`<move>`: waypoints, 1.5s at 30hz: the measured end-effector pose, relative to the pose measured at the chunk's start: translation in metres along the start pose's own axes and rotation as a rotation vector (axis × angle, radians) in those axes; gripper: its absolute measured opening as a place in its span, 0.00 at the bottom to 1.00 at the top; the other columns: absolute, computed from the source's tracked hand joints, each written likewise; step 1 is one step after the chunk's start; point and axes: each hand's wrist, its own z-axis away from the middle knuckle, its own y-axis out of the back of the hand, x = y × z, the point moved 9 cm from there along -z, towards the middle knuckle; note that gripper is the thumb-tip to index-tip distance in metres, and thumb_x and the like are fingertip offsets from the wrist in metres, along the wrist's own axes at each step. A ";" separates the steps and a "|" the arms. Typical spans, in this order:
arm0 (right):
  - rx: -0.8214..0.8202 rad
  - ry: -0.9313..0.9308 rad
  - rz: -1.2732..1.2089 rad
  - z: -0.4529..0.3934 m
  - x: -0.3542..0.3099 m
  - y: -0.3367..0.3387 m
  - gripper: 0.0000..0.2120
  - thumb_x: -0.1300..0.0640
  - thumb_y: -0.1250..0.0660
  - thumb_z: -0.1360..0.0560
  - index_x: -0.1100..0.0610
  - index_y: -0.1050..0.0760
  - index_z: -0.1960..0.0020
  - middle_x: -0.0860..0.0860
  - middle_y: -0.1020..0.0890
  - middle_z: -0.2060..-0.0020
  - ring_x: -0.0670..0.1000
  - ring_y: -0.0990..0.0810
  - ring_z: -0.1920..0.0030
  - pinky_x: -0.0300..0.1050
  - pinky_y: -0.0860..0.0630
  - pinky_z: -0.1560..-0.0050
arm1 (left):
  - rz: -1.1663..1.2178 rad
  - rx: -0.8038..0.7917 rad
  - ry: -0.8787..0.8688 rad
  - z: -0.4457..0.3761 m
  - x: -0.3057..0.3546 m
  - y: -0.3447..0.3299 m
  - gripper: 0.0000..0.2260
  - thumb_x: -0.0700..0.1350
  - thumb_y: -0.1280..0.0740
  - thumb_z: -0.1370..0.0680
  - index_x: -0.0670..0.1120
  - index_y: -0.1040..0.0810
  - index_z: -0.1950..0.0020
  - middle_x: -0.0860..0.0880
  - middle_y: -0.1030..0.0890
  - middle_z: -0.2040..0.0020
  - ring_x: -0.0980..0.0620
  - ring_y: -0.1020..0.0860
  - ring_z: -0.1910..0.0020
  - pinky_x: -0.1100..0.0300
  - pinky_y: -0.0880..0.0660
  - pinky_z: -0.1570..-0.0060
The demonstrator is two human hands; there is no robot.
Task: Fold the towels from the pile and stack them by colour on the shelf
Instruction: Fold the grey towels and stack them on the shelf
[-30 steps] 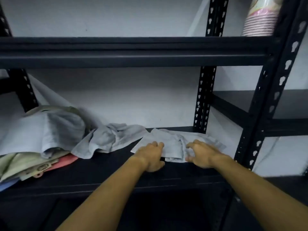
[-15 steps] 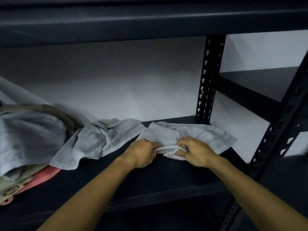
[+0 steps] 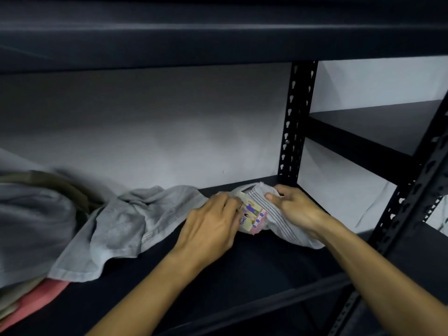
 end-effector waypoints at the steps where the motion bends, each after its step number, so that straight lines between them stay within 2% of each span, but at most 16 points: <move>1: -0.026 -0.001 -0.033 0.001 0.000 -0.001 0.11 0.52 0.38 0.19 0.60 0.23 0.49 0.56 0.15 0.56 0.56 0.15 0.53 0.59 0.21 0.44 | 0.055 -0.044 0.071 0.000 -0.005 -0.005 0.13 0.50 0.35 0.20 0.46 0.25 0.39 0.50 0.23 0.50 0.52 0.22 0.57 0.60 0.31 0.71; 3: -0.095 -0.011 -0.122 0.005 -0.001 -0.004 0.11 0.54 0.38 0.19 0.60 0.22 0.47 0.57 0.14 0.55 0.57 0.15 0.52 0.57 0.21 0.44 | 0.151 -0.126 0.206 -0.001 -0.019 -0.015 0.19 0.54 0.38 0.19 0.49 0.32 0.30 0.52 0.24 0.41 0.54 0.24 0.46 0.56 0.24 0.57; 6: -0.176 -0.014 -0.187 0.008 -0.007 -0.006 0.11 0.54 0.37 0.20 0.60 0.21 0.45 0.58 0.15 0.53 0.59 0.16 0.49 0.56 0.21 0.44 | 0.294 -0.212 0.230 -0.005 -0.026 -0.024 0.19 0.54 0.37 0.19 0.54 0.34 0.29 0.57 0.27 0.35 0.58 0.30 0.39 0.49 0.25 0.43; 14: -0.128 -0.065 -0.383 -0.002 -0.017 -0.001 0.23 0.46 0.31 0.31 0.61 0.20 0.44 0.59 0.15 0.50 0.60 0.17 0.46 0.55 0.23 0.40 | 0.300 0.036 0.006 -0.029 -0.026 0.012 0.16 0.51 0.30 0.25 0.45 0.21 0.40 0.51 0.23 0.39 0.52 0.28 0.39 0.55 0.24 0.49; 17: -0.056 -0.134 -0.363 -0.008 -0.018 0.006 0.18 0.49 0.31 0.25 0.62 0.20 0.45 0.58 0.14 0.54 0.56 0.15 0.53 0.50 0.20 0.51 | 0.312 0.053 -0.057 -0.041 -0.023 0.027 0.08 0.47 0.29 0.26 0.45 0.20 0.49 0.52 0.20 0.44 0.51 0.27 0.41 0.57 0.27 0.45; 20: 0.103 -0.212 -0.154 -0.011 -0.018 0.026 0.11 0.53 0.33 0.21 0.62 0.20 0.50 0.55 0.14 0.62 0.54 0.14 0.62 0.46 0.19 0.61 | 0.360 -0.136 0.161 -0.064 -0.036 0.031 0.04 0.47 0.29 0.24 0.51 0.23 0.51 0.55 0.19 0.52 0.52 0.23 0.49 0.55 0.25 0.49; 22: 0.251 -0.169 -0.010 -0.016 -0.027 0.047 0.07 0.56 0.33 0.23 0.59 0.22 0.48 0.56 0.15 0.57 0.54 0.16 0.59 0.48 0.18 0.59 | 0.390 -0.287 0.354 -0.077 -0.050 0.031 0.06 0.49 0.28 0.24 0.53 0.24 0.52 0.56 0.17 0.55 0.54 0.19 0.55 0.53 0.21 0.52; 24: 0.444 -0.027 0.081 -0.014 -0.048 0.070 0.11 0.58 0.34 0.24 0.55 0.25 0.42 0.52 0.19 0.50 0.51 0.19 0.54 0.49 0.20 0.52 | 0.458 -0.326 0.440 -0.093 -0.056 0.037 0.06 0.48 0.27 0.25 0.53 0.24 0.53 0.56 0.16 0.57 0.56 0.17 0.59 0.54 0.19 0.55; 27: 0.639 0.370 0.146 0.019 -0.100 0.078 0.07 0.59 0.35 0.24 0.51 0.23 0.48 0.47 0.19 0.53 0.47 0.20 0.52 0.44 0.24 0.51 | 0.554 -0.353 0.543 -0.114 -0.062 0.047 0.10 0.45 0.26 0.27 0.50 0.23 0.48 0.50 0.16 0.57 0.54 0.16 0.63 0.58 0.21 0.65; 30: 0.582 0.662 0.167 0.053 -0.132 0.049 0.05 0.50 0.32 0.25 0.50 0.21 0.52 0.42 0.20 0.55 0.44 0.21 0.54 0.47 0.23 0.55 | 0.695 -0.360 0.682 -0.123 -0.067 0.047 0.17 0.41 0.29 0.26 0.50 0.26 0.40 0.48 0.18 0.56 0.55 0.17 0.67 0.65 0.24 0.72; 33: 0.384 0.671 0.210 0.064 -0.133 0.013 0.24 0.29 0.35 0.32 0.44 0.24 0.44 0.37 0.23 0.50 0.42 0.22 0.49 0.44 0.23 0.53 | 0.798 -0.338 0.788 -0.123 -0.070 0.043 0.09 0.38 0.33 0.23 0.41 0.21 0.44 0.46 0.15 0.60 0.56 0.16 0.68 0.65 0.22 0.70; 35: 0.336 0.595 0.326 0.062 -0.123 -0.002 0.35 0.24 0.36 0.37 0.39 0.31 0.35 0.34 0.27 0.43 0.39 0.26 0.44 0.43 0.24 0.48 | 0.901 -0.334 0.879 -0.117 -0.072 0.036 0.08 0.37 0.35 0.22 0.36 0.19 0.47 0.43 0.14 0.60 0.52 0.15 0.64 0.65 0.21 0.67; 38: 0.451 0.522 0.435 0.053 -0.114 -0.007 0.32 0.36 0.31 0.30 0.43 0.35 0.30 0.40 0.26 0.39 0.43 0.24 0.45 0.47 0.22 0.50 | 1.002 -0.333 0.988 -0.106 -0.073 0.028 0.06 0.35 0.35 0.23 0.34 0.20 0.50 0.42 0.15 0.58 0.53 0.15 0.64 0.65 0.20 0.64; 41: 0.603 0.595 0.425 0.047 -0.124 0.005 0.10 0.47 0.36 0.21 0.50 0.22 0.45 0.42 0.21 0.62 0.44 0.23 0.63 0.45 0.25 0.65 | 1.078 -0.326 1.029 -0.097 -0.069 0.028 0.05 0.36 0.35 0.21 0.35 0.21 0.50 0.44 0.15 0.62 0.54 0.16 0.66 0.65 0.19 0.64; 43: 0.550 0.541 0.313 0.034 -0.122 0.015 0.13 0.47 0.38 0.20 0.55 0.22 0.54 0.46 0.23 0.70 0.50 0.24 0.70 0.50 0.25 0.70 | 1.048 -0.271 1.032 -0.092 -0.078 0.035 0.11 0.46 0.36 0.18 0.38 0.22 0.49 0.43 0.16 0.59 0.52 0.16 0.66 0.62 0.19 0.66; 45: 0.476 0.456 0.146 0.026 -0.124 0.027 0.14 0.48 0.37 0.20 0.57 0.22 0.56 0.51 0.19 0.67 0.57 0.20 0.67 0.54 0.22 0.68 | 0.877 -0.195 0.998 -0.085 -0.097 0.047 0.19 0.57 0.40 0.17 0.42 0.23 0.48 0.44 0.18 0.55 0.49 0.17 0.61 0.58 0.19 0.66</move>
